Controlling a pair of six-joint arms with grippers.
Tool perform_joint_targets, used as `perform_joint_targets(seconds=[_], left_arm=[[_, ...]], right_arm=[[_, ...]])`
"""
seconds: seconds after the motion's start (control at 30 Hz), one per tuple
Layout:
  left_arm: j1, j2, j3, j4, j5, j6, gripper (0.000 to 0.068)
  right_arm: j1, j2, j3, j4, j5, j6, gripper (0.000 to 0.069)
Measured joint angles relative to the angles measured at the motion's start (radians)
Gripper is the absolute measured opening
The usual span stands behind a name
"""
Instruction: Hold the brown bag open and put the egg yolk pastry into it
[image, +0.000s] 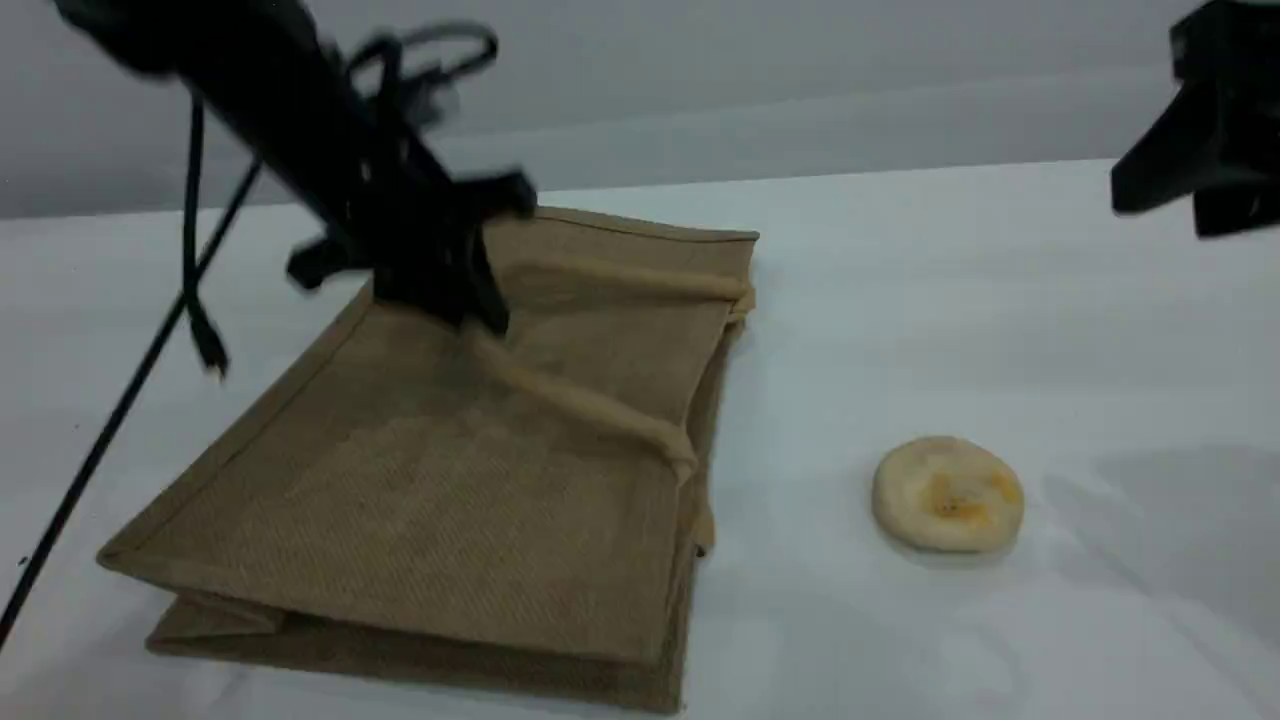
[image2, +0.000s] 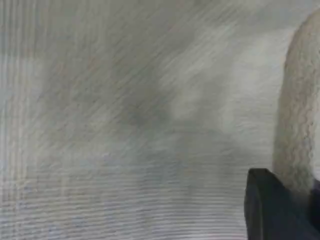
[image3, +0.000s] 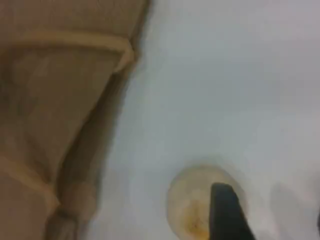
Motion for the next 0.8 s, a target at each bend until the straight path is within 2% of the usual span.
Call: perform_joint_targets(seconds=[0.2, 0.43, 0.63, 0.8], left_arm=[[0.0, -0.095, -0.071, 0.002, 0.077, 0.0, 0.0083], [0.0, -0.183, -0.08, 0.002, 0.162, 0.002, 0.0083], [0.0, -0.23, -0.08, 0.002, 0.217, 0.022, 0.0083], [0.0, -0.267, -0.08, 0.002, 0.238, 0.023, 0.0083]], right_arm=[[0.052, 0.132, 0.0, 0.048, -0.053, -0.056, 0.0334], [0.114, 0.293, -0.019, 0.235, -0.155, -0.244, 0.0334], [0.113, 0.42, -0.097, 0.378, -0.078, -0.403, 0.0334], [0.113, 0.475, -0.111, 0.402, -0.064, -0.446, 0.0334]])
